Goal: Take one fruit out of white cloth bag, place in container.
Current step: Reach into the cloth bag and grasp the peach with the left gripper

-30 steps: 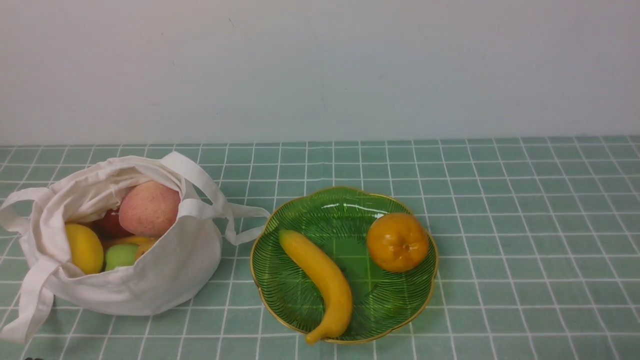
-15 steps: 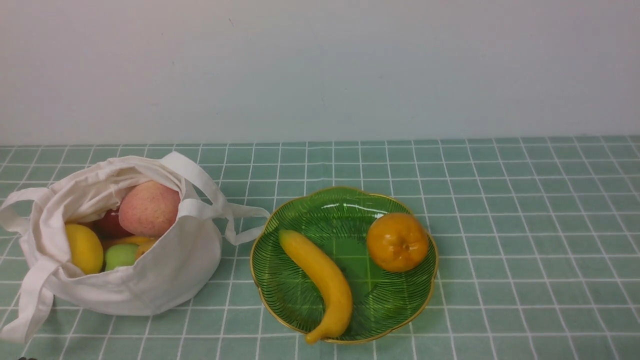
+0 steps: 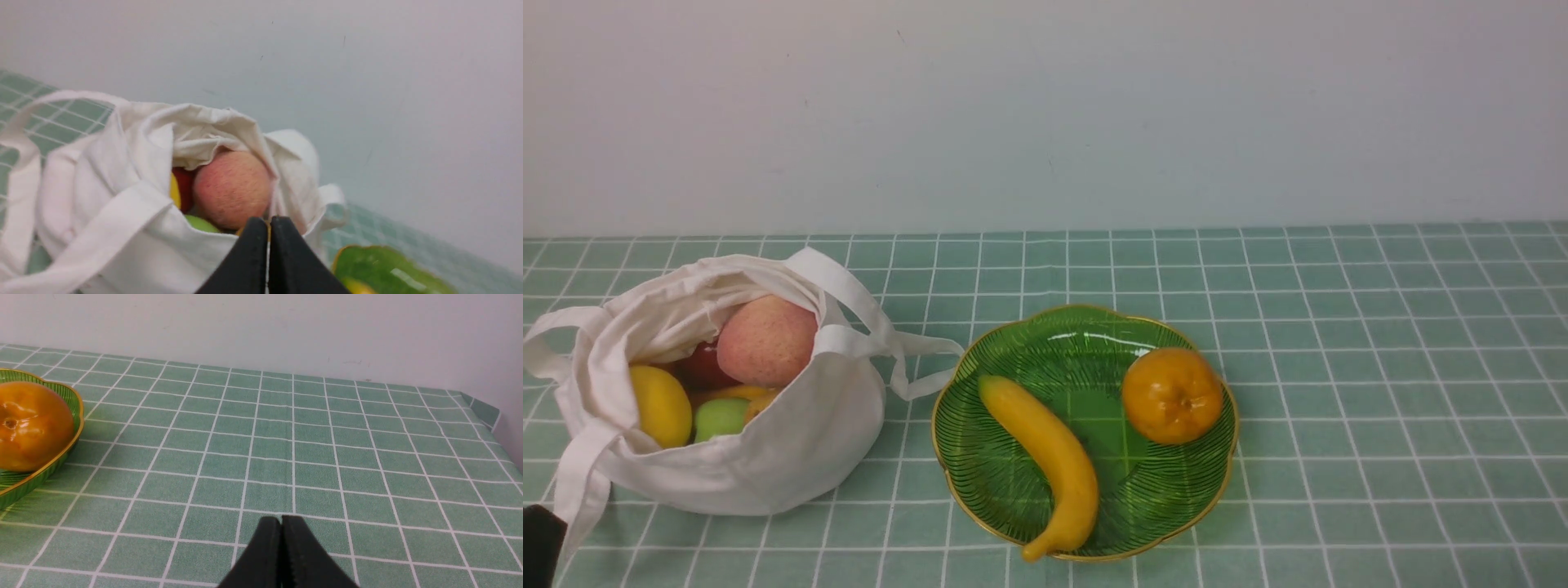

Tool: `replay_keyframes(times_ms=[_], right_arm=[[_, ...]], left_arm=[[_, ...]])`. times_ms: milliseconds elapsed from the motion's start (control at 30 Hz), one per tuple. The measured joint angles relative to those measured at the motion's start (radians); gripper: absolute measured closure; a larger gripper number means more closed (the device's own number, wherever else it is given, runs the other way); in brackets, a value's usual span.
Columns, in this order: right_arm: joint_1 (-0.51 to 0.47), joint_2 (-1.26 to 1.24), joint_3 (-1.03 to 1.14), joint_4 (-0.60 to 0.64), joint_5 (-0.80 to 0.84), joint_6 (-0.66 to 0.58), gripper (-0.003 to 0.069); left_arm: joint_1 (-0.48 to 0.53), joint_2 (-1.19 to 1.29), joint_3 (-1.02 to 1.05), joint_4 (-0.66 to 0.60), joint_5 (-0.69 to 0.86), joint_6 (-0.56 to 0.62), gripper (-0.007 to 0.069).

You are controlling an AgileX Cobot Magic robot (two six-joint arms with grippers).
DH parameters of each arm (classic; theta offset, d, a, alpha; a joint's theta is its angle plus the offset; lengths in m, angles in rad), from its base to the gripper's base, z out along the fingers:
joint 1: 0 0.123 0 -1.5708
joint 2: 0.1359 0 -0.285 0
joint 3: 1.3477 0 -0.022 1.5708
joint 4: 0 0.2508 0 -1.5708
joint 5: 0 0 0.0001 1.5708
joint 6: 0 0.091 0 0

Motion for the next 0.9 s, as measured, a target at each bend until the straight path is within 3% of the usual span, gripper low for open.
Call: replay_keyframes(times_ms=[167, 333, 500, 633, 733, 900], right_arm=[[0.0, 0.0, 0.0, 0.0, 0.0, 0.0, 0.0674], [0.0, 0.0, 0.0, 0.0, 0.0, 0.0, 0.0674], [0.0, 0.0, 0.0, 0.0, 0.0, 0.0, 0.0674], [0.0, 0.0, 0.0, 0.0, 0.0, 0.0, 0.0674], [0.0, 0.0, 0.0, 0.0, 0.0, 0.0, 0.0674], [0.0, 0.0, 0.0, 0.0, 0.0, 0.0, 0.0674]], left_arm=[[0.0, 0.0, 0.0, -0.204, -0.027, -0.044, 0.0632], [0.0, 0.0, 0.001, -0.279, -0.053, -0.044, 0.0632], [0.0, 0.0, 0.001, -0.363, -0.318, -0.047, 0.0632], [0.0, 0.0, -0.054, -0.339, -0.39, 0.006, 0.0632], [0.0, 0.01, -0.196, -0.236, -0.231, 0.101, 0.0632], [0.002, 0.255, -0.505, -0.02, 0.28, 0.251, 0.0632]])
